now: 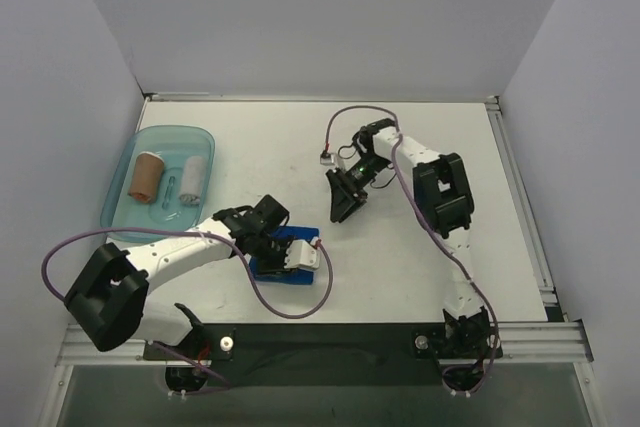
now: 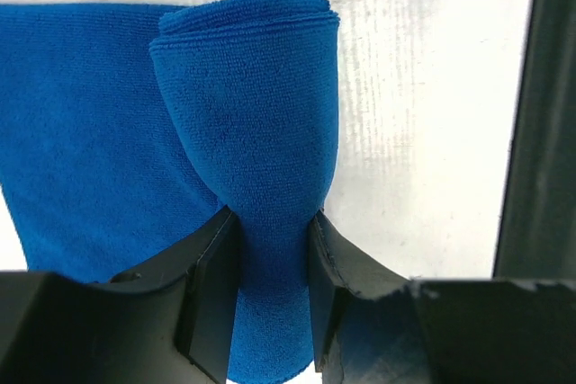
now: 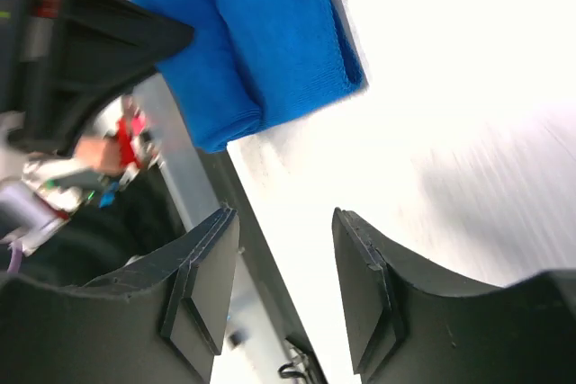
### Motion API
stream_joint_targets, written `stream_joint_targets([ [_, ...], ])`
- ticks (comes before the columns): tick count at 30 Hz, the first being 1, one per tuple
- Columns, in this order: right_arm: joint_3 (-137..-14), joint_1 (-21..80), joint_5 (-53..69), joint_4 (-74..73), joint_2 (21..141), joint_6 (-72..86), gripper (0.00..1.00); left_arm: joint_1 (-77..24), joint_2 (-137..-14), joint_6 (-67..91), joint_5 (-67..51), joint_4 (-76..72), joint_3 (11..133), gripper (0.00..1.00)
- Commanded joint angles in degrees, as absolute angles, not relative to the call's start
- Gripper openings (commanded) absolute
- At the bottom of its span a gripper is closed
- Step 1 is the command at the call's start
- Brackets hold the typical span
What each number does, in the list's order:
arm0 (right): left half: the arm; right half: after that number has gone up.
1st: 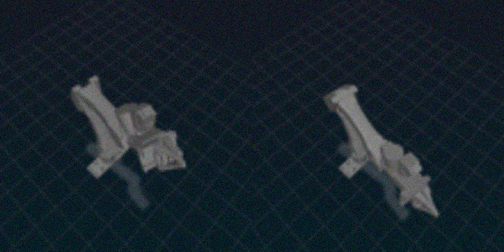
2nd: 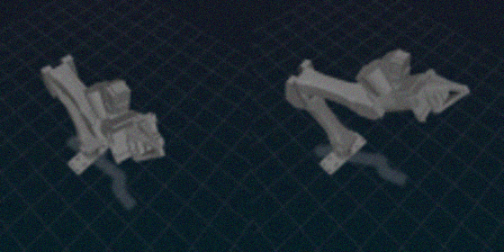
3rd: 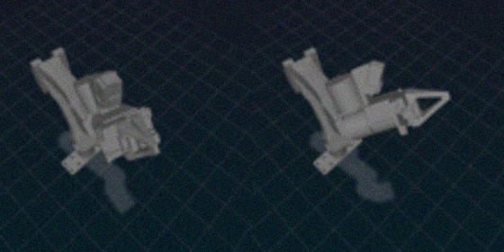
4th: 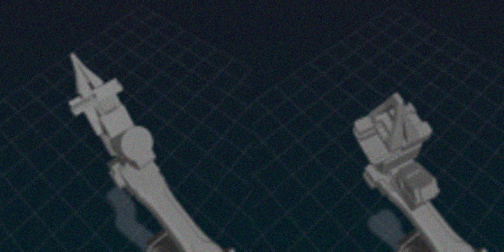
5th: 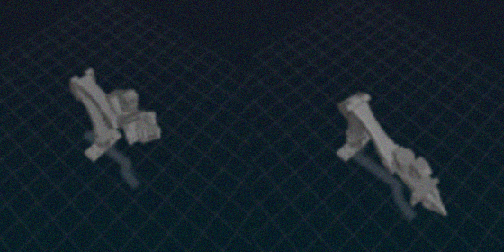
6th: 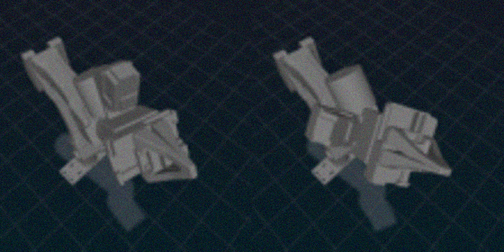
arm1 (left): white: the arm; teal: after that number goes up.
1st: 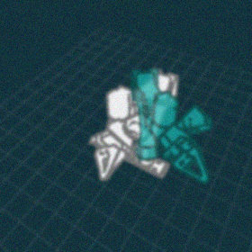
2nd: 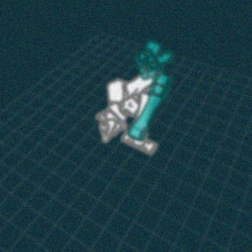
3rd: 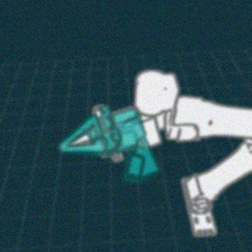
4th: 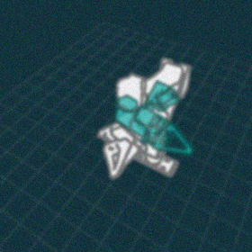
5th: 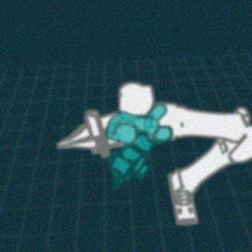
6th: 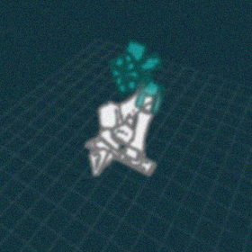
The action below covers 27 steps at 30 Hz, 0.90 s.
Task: Roll the towels
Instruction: Roll the towel
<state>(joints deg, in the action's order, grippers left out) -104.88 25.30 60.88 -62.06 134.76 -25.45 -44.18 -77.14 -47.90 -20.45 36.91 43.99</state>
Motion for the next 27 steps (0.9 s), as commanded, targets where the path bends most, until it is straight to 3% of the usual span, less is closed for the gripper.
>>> stream_joint_targets([
  [1, -105.2, 22.9, 59.6, -63.4, 124.6, -25.1, 0.46, -43.8, -81.0, -51.0, -26.8, 47.0, 47.6, 0.10],
  [8, -98.9, 15.9, 60.5, -61.4, 111.0, -25.8, 0.42, -41.8, -90.8, -53.9, -30.5, 50.0, 54.7, 0.13],
  [18, -83.6, 13.6, 58.1, -54.6, 86.6, -26.3, 0.40, -32.8, -116.7, -55.7, -39.3, 63.1, 75.1, 0.21],
  [22, -79.2, 16.8, 54.8, -51.9, 81.8, -26.4, 0.42, -31.1, -124.9, -54.8, -40.3, 67.7, 84.0, 0.23],
  [27, -74.6, 30.8, 40.4, -45.6, 80.9, -24.7, 0.44, -28.7, -132.1, -56.1, -41.7, 71.6, 90.1, 0.21],
])
